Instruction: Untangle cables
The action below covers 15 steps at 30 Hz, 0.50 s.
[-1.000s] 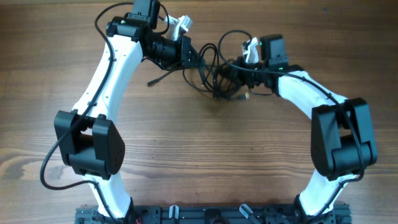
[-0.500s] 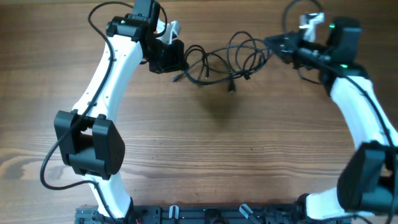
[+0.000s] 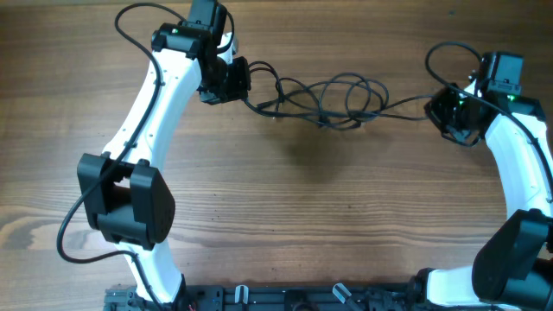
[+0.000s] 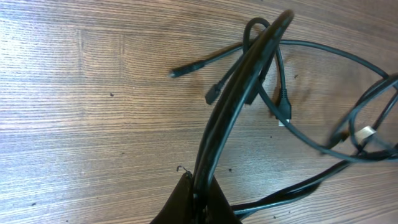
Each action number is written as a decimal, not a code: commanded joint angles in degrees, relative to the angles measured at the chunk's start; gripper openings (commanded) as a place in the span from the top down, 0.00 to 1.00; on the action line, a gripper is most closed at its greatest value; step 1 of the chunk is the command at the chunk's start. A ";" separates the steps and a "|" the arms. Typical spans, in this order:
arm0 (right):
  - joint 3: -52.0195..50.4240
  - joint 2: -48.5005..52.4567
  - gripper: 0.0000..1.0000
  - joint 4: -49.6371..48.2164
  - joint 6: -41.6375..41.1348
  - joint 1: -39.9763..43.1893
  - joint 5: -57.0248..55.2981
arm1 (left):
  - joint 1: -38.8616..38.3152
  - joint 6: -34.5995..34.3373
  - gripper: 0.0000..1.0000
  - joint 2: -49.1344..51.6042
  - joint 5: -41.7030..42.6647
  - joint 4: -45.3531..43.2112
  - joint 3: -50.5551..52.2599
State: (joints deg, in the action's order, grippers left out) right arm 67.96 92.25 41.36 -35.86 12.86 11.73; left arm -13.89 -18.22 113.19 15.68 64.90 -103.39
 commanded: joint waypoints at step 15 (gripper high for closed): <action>0.68 2.49 0.96 1.66 16.70 1.25 -2.54 | 0.90 -0.28 0.96 -0.26 -16.55 2.64 0.31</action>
State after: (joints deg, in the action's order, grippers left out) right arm 67.96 93.86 43.11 -25.58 12.75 7.57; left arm -14.41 -18.79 113.19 9.82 66.39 -103.39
